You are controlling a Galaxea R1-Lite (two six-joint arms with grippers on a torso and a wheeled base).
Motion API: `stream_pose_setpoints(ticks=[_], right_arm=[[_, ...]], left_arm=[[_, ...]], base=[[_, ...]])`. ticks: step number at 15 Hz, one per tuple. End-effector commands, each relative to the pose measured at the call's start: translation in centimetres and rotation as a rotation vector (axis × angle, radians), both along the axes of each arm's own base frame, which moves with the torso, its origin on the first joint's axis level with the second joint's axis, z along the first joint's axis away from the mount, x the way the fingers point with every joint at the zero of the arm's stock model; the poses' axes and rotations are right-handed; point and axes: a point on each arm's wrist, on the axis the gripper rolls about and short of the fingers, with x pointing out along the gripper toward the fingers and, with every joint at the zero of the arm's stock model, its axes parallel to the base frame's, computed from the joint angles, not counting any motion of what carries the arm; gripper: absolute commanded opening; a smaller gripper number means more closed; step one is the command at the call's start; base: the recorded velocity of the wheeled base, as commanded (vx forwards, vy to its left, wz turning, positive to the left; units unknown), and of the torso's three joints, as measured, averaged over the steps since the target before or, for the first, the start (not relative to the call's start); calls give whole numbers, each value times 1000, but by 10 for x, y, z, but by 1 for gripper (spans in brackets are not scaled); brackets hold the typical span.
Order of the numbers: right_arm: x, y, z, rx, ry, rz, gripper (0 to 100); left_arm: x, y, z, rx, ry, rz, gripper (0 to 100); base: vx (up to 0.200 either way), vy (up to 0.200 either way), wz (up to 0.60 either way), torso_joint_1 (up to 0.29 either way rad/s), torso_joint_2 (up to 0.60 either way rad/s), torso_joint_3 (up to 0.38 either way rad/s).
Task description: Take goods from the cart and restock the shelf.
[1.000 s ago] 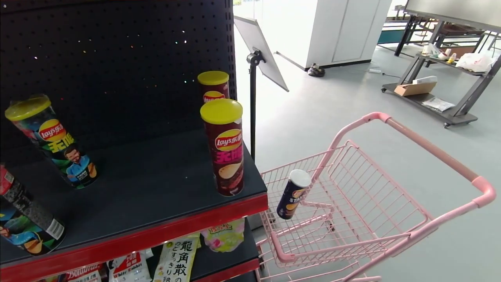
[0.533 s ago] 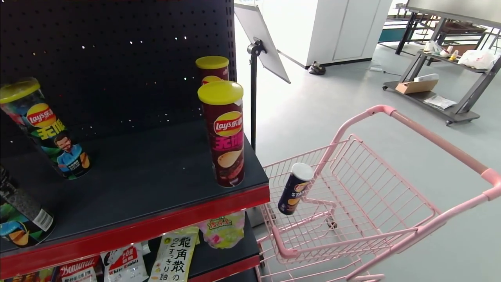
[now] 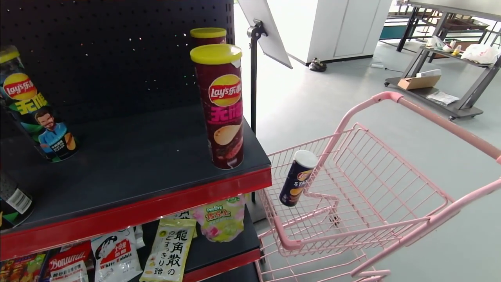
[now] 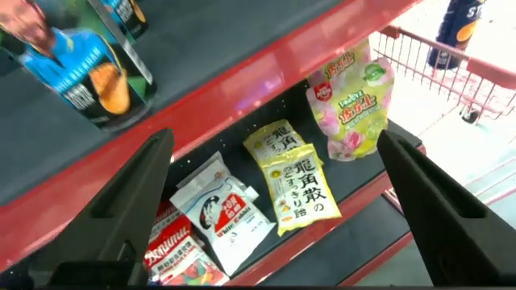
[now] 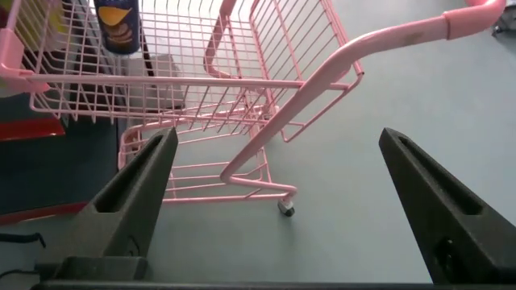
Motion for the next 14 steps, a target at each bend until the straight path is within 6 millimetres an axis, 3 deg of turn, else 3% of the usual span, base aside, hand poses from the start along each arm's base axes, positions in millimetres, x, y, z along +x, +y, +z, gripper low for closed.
stream_pose_setpoints(ticks=[1,8,10,12,14], right_arm=[[0,0,0,0,-1,0,100],[-1,-1,-10,-13,11,-15,100],[2,0,5,-3,-8,-7,100],[27,8,53,34,-9,-3,100],[98,29,92,93,-59,-20,100]], left_arm=[[0,0,1,0,0,1,100],[0,0,1,-1,-6,7,100],[0,0,2,0,-6,8,100],[-1,0,2,0,-9,8,100],[-1,0,3,-1,-10,16,100]], base=[[0,0,0,-168,549,369],[0,0,0,-133,457,317],[0,0,0,-22,90,61],[0,0,0,0,0,0],[0,0,0,0,0,0]])
